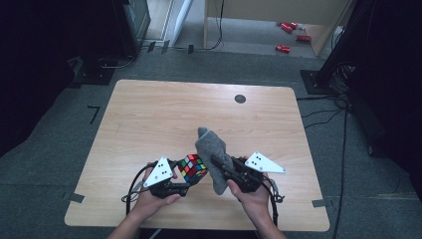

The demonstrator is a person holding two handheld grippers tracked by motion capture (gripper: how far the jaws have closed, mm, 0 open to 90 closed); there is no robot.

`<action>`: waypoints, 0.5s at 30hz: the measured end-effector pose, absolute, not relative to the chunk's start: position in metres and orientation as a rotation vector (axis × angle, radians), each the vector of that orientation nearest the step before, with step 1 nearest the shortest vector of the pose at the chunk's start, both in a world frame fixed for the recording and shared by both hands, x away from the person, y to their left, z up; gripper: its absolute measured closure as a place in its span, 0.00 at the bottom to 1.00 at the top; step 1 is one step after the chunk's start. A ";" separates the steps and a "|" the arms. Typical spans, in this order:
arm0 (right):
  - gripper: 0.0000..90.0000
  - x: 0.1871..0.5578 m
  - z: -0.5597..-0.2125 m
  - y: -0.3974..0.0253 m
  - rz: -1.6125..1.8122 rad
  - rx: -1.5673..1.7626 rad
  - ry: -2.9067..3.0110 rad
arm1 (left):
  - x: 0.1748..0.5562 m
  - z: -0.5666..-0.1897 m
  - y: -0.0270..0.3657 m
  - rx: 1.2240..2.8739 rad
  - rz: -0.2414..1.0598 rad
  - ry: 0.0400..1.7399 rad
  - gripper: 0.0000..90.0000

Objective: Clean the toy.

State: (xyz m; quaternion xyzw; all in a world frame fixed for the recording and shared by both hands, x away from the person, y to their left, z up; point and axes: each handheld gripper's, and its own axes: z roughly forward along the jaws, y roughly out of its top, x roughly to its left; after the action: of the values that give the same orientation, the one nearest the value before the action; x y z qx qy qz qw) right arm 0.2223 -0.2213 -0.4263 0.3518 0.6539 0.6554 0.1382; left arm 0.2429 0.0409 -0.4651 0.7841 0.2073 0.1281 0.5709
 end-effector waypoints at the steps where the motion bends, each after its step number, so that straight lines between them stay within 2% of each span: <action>1: 0.78 0.219 -0.424 -0.216 1.912 0.984 1.907 | 0.242 -0.464 0.039 1.840 0.296 0.470 0.38; 4: 0.78 0.216 -0.429 -0.206 1.911 0.948 1.942 | 0.238 -0.461 0.040 1.826 0.273 0.452 0.38; 10: 0.79 0.240 -0.453 -0.231 1.706 1.137 1.947 | 0.245 -0.455 0.055 1.714 0.205 0.491 0.38; 12: 0.78 0.245 -0.459 -0.238 1.720 1.168 1.949 | 0.248 -0.455 0.060 1.700 0.214 0.520 0.38; 15: 0.78 0.246 -0.461 -0.237 1.832 1.119 1.952 | 0.255 -0.459 0.068 1.643 0.156 0.593 0.38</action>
State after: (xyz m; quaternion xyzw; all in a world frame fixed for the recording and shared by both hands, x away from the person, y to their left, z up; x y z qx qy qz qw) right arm 0.2457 -0.2368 -0.4608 0.3829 0.6679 0.6269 0.1196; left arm 0.2552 0.0677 -0.4588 0.7203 0.2600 0.0684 0.6394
